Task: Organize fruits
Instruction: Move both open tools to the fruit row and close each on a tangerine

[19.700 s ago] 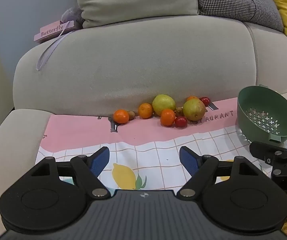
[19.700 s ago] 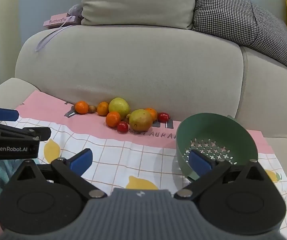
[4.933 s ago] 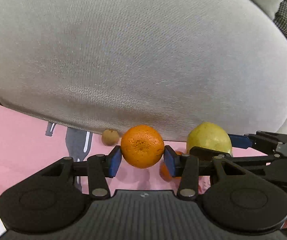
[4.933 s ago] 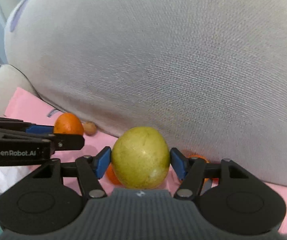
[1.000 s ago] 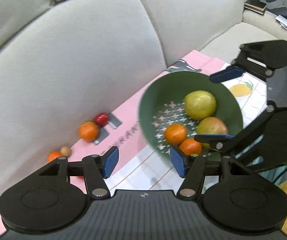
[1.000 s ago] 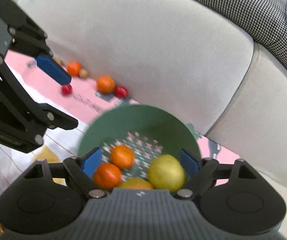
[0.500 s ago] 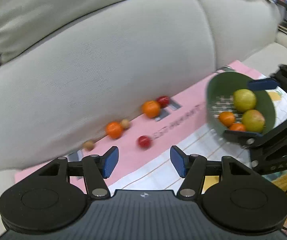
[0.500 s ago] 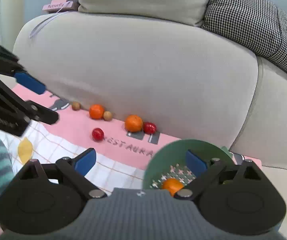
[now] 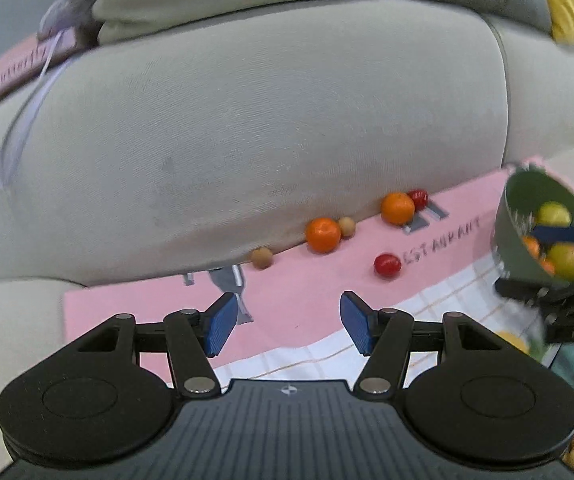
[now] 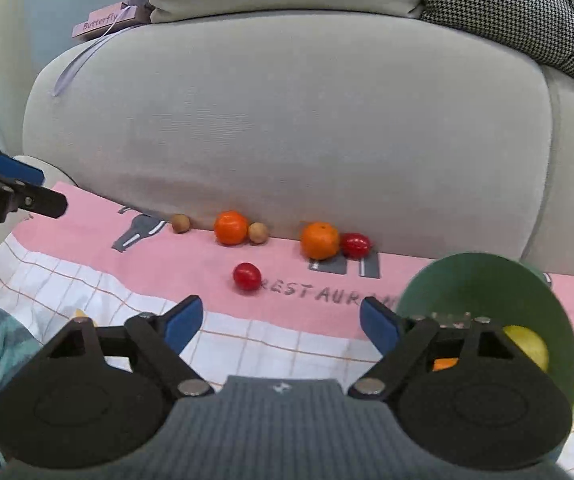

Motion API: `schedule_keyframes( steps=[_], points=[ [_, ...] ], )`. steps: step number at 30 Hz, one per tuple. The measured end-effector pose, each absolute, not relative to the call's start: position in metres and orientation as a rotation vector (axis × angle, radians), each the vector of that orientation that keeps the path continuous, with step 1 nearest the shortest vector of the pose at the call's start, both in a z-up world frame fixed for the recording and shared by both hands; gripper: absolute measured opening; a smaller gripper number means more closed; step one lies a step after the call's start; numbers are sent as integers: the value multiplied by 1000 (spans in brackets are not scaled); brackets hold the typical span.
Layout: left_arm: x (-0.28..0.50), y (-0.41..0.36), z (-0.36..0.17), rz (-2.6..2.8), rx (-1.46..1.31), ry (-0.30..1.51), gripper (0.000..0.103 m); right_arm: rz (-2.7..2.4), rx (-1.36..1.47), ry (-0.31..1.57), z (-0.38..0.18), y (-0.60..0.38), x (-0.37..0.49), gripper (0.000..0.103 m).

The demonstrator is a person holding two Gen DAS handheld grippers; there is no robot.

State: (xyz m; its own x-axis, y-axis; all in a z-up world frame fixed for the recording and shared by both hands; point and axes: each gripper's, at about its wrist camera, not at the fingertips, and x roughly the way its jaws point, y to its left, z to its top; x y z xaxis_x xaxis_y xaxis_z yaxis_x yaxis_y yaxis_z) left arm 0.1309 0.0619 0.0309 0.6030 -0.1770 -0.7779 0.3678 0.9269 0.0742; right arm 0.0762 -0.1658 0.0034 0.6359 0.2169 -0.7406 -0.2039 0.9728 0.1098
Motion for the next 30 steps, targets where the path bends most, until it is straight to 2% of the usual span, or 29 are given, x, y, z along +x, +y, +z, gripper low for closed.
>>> schedule_keyframes(
  steps=[12,16,22,25,30],
  points=[
    [169,49,-7,-325,154,819,69,190,51,868,-25,-162,134,69],
    [180,41,-19,-299,158,796,62,165,88,880,-37,-160,154,65],
    [202,25,-41,-354,143,828,61,140,107,906,-58,-158,179,64],
    [215,19,-55,-369,128,872,61,127,105,913,-67,-157,190,56],
    [231,10,-76,-365,100,881,60,106,103,933,-82,-158,207,55]
  ],
)
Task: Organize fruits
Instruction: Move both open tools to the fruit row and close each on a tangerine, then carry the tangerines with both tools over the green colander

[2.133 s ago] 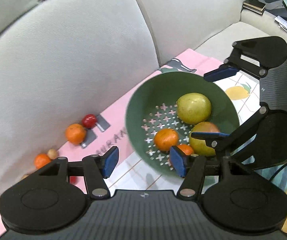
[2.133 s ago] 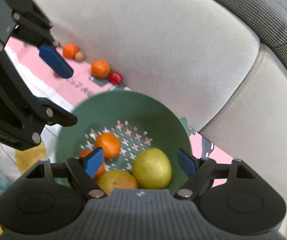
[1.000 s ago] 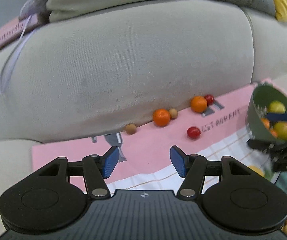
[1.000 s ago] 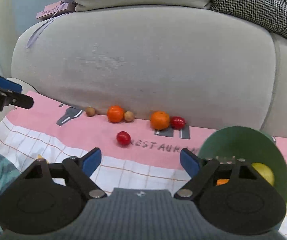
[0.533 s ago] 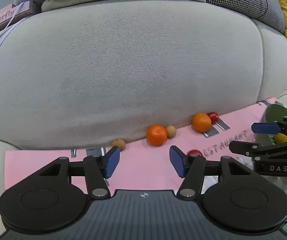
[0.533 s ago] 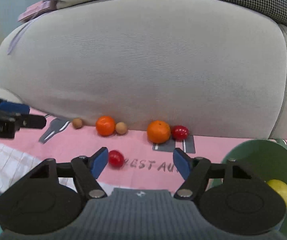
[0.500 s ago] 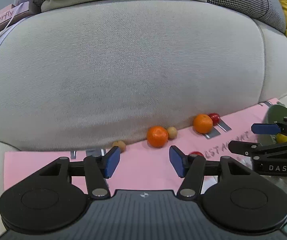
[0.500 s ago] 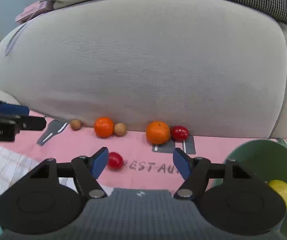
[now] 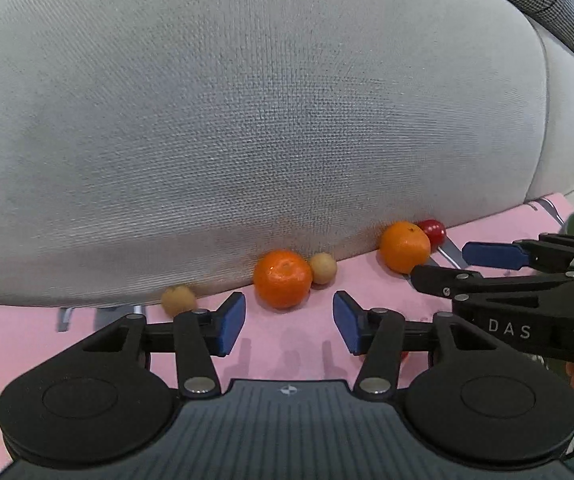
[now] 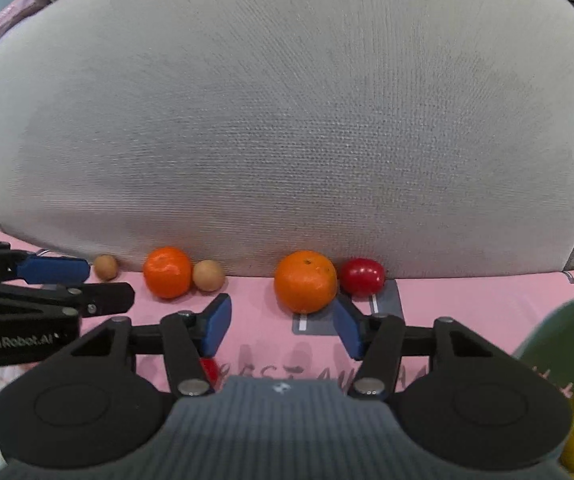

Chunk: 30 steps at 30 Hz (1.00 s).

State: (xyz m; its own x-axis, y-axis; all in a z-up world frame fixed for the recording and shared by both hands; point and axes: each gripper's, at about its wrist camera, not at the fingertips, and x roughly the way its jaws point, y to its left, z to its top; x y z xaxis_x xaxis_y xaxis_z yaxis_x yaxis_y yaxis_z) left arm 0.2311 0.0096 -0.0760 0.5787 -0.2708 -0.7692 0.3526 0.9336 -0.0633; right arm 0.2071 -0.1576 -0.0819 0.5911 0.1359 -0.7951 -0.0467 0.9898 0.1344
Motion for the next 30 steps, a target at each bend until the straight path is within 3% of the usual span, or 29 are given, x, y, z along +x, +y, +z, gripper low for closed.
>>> schedule_keyframes(
  steps=[13,23,30],
  points=[
    [263,2,-114,-328,66,914,59,72,91,950,-106,-156,229,55],
    [277,1,-124,-336,66,925,53,63,68,959,-118,-156,242,44],
    [278,-2,-128,-330,48,929,50,75,36,968,-121,-157,246,43]
  ],
)
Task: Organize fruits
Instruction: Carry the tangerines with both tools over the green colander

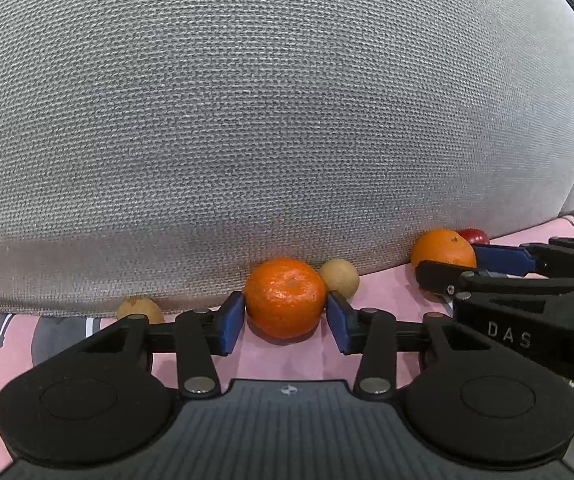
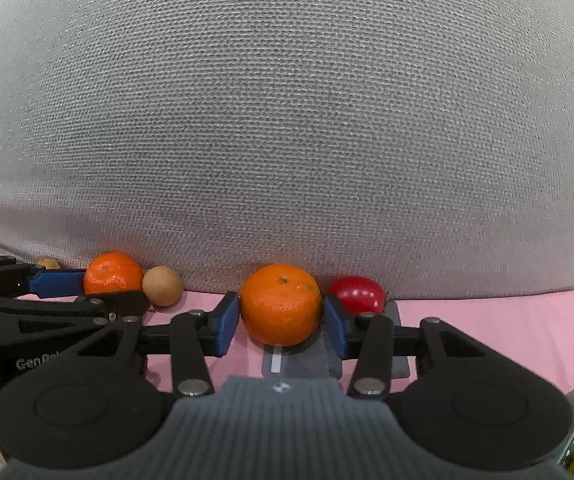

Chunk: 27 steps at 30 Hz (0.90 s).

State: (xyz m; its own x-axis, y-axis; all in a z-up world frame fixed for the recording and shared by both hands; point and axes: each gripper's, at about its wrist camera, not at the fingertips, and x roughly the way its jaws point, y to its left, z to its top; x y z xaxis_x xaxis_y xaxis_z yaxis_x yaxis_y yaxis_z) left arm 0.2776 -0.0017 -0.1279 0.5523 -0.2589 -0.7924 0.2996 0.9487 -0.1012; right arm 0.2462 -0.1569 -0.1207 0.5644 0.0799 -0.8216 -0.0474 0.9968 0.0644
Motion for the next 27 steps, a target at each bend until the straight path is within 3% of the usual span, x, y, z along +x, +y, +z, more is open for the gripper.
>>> schedule_keyframes(
  steps=[27],
  points=[
    [179,3,-28,-298,32,830,50,212,34,842,-14,-153,142,42]
  ],
)
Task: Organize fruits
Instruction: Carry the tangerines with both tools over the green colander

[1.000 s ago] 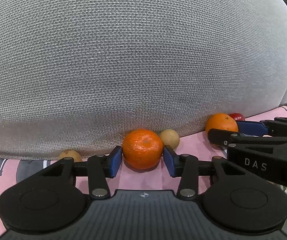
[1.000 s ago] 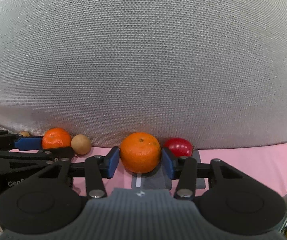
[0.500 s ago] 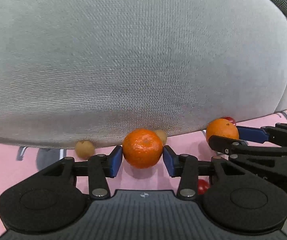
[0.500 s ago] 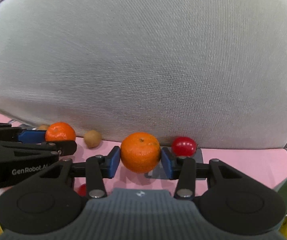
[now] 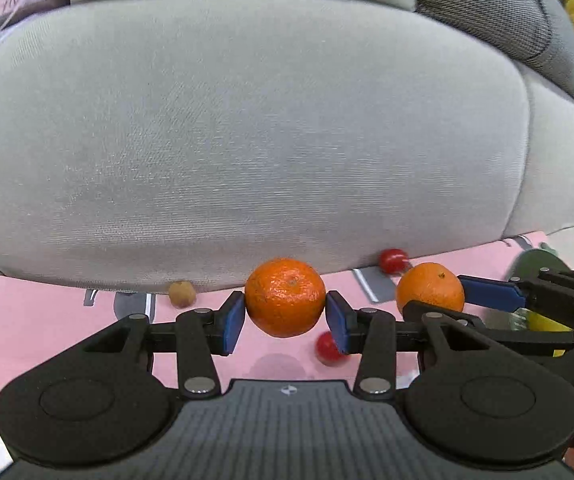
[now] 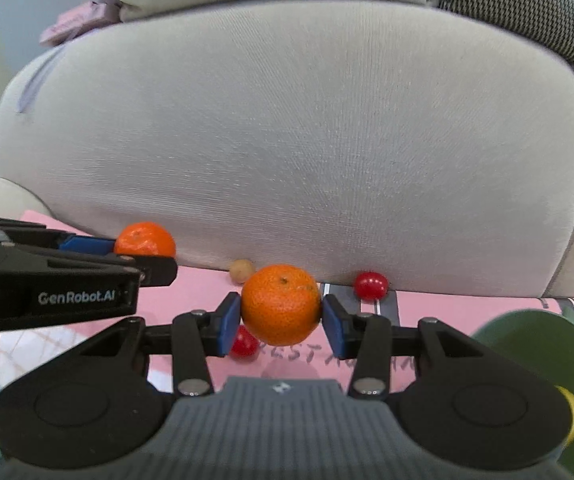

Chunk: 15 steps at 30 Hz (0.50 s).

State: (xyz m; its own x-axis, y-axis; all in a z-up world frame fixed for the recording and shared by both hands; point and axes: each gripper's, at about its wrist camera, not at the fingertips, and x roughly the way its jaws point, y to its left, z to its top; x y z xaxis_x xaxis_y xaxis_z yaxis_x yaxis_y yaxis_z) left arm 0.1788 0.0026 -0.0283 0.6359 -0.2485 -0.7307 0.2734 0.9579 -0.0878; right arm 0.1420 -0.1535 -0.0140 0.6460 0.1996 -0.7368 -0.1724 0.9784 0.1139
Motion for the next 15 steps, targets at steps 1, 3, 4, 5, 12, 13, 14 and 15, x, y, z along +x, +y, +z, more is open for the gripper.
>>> schedule_keyframes(
  steps=[1,3,4,5,12,13,14,15],
  points=[
    [173,1,-25,-303,33,826,50,216,31,834,-10,-156,135,42],
    [164,-3,-18,-317,35,819,50,218,17,820,-2,-160,122,42],
    [159,-6,-15,-324,37,815,50,218,12,814,4,-162,115,42],
    [157,-7,-14,-330,38,812,50,217,10,808,5,-165,110,42],
    [126,-33,5,-387,49,794,50,182,10,790,23,-192,68,42],
    [122,-38,7,-397,55,789,50,177,12,791,24,-197,64,42],
    [118,-42,10,-407,61,785,50,172,15,792,25,-202,60,42],
    [115,-46,11,-419,65,783,50,168,18,795,25,-207,56,42]
  ],
)
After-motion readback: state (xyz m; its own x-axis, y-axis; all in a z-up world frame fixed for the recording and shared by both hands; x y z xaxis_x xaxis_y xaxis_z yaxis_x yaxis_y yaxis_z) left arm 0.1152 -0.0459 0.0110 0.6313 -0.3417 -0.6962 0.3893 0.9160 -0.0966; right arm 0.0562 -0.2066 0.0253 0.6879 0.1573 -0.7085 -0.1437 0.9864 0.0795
